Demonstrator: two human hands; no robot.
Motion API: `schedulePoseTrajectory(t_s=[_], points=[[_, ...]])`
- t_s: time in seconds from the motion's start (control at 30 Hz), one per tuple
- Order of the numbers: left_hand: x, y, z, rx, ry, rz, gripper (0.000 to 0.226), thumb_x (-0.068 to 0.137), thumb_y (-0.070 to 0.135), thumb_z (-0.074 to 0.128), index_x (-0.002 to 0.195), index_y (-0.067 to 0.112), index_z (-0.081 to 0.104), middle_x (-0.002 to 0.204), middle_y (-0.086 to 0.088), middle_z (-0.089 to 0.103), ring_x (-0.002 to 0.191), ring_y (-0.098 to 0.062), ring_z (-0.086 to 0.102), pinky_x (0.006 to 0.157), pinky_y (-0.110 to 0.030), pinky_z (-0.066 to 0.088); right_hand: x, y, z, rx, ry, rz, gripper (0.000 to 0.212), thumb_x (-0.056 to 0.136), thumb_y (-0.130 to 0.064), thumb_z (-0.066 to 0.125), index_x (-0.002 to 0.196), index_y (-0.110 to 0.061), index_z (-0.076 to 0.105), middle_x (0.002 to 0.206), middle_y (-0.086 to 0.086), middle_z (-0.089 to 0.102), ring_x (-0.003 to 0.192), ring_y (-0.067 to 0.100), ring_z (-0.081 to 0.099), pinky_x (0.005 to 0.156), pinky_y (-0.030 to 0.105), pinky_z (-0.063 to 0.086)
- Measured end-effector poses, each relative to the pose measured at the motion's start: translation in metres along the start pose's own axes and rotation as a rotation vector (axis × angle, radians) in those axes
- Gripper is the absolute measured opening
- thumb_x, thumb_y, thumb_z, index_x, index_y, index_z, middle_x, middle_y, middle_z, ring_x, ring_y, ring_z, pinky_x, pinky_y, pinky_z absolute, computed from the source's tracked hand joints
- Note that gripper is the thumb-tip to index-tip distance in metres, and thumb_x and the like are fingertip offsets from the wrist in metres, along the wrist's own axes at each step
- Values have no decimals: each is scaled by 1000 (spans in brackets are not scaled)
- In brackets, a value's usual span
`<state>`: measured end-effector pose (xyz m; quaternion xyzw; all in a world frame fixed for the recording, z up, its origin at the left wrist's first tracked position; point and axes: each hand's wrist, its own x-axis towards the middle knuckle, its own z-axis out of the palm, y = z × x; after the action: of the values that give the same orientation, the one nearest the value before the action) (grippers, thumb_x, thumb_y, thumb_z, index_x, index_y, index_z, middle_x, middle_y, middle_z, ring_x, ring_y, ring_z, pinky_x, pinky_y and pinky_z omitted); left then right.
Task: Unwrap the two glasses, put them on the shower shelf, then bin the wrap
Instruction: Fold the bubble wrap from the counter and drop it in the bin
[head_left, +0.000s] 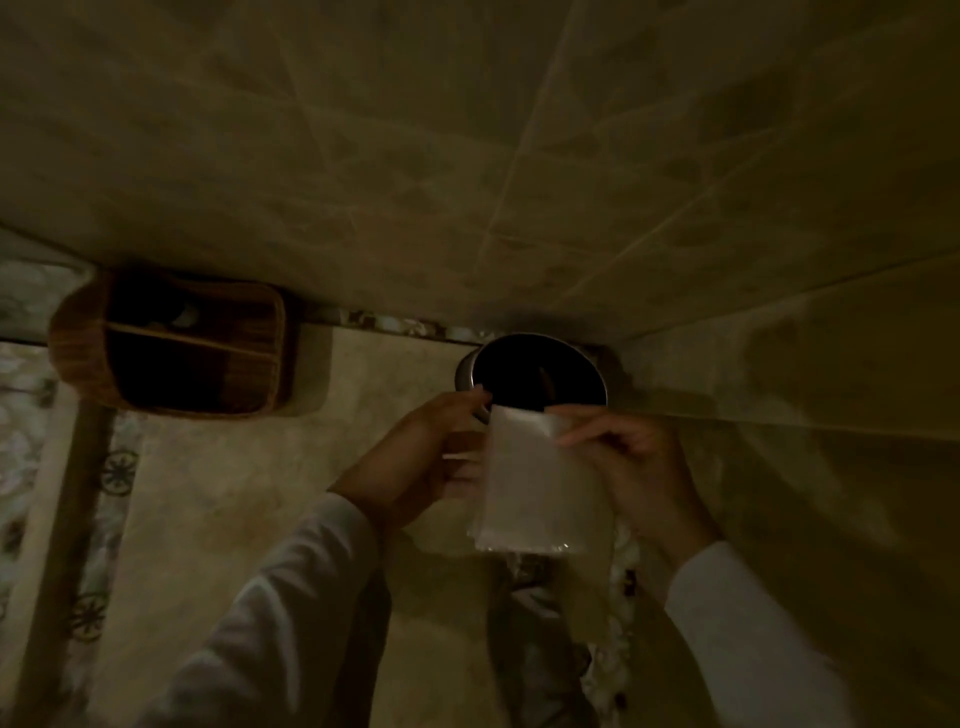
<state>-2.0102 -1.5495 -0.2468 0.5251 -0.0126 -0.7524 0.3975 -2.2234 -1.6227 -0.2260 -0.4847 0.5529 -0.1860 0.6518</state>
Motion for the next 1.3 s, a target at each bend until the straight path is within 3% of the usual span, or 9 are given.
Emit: schedulePoseTrajectory(t_s=[0.17, 0.27, 0.4, 0.5, 0.7, 0.87, 0.97, 1.13, 1.3], points=[[71, -39, 4, 130, 36, 101, 28, 80, -1, 75, 107, 9, 73, 106, -20, 74, 91, -27, 74, 71, -32, 57, 48, 45, -12, 128, 40, 142, 23, 100, -25, 58, 112, -35, 74, 114, -12, 76, 103, 4, 72, 74, 19, 57], [121, -58, 5, 101, 168, 158, 22, 83, -5, 70, 104, 2, 73, 96, -15, 76, 86, -27, 74, 68, -34, 59, 69, 78, -19, 240, -69, 409, 41, 80, -63, 59, 106, -36, 76, 102, -5, 80, 90, 11, 77, 61, 25, 60], [177, -81, 10, 100, 257, 120, 20, 87, 4, 70, 106, 2, 70, 99, -18, 75, 87, -32, 73, 76, -46, 61, 91, 124, -30, -22, 49, 311, 27, 82, -25, 81, 108, -27, 76, 97, -2, 79, 88, 13, 76, 68, 27, 60], [208, -104, 16, 194, 211, 24, 28, 83, 12, 78, 108, 2, 70, 103, -17, 74, 88, -31, 74, 75, -47, 62, 117, 156, -44, 7, 161, 338, 11, 87, -8, 75, 85, -19, 75, 74, -2, 76, 67, 11, 74, 53, 19, 55], [277, -124, 14, 494, 463, 79, 32, 77, 12, 82, 105, 3, 68, 106, -19, 71, 99, -36, 68, 85, -48, 58, 167, 199, -53, 83, 124, 594, 16, 88, -4, 75, 103, 2, 72, 90, 14, 78, 73, 21, 78, 59, 23, 61], [327, -123, 10, 1222, 367, 45, 42, 88, 35, 69, 117, 5, 64, 111, -18, 70, 101, -37, 66, 78, -37, 50, 228, 247, -44, -394, 118, 585, 10, 96, -6, 61, 95, -8, 70, 111, 19, 71, 96, 37, 70, 80, 41, 60], [348, -125, 1, 1432, 264, 0, 40, 91, 27, 62, 127, 9, 59, 119, -19, 66, 108, -39, 64, 80, -38, 49, 263, 275, -36, -669, 68, 533, 30, 99, -19, 55, 121, -3, 68, 128, 22, 65, 118, 41, 61, 102, 47, 50], [367, -126, -15, 1543, 197, 4, 38, 96, 21, 57, 131, 8, 56, 130, -19, 61, 119, -39, 59, 96, -43, 48, 305, 307, -27, -690, 147, 561, 44, 109, -15, 27, 146, 5, 41, 153, 23, 42, 140, 37, 41, 114, 39, 35], [375, -115, -21, 1458, 171, 26, 38, 98, 20, 55, 134, 8, 56, 132, -20, 60, 122, -38, 56, 102, -43, 46, 301, 320, -30, -911, 135, 415, 32, 103, -5, 41, 130, 9, 55, 138, 27, 53, 129, 39, 48, 99, 35, 35]])
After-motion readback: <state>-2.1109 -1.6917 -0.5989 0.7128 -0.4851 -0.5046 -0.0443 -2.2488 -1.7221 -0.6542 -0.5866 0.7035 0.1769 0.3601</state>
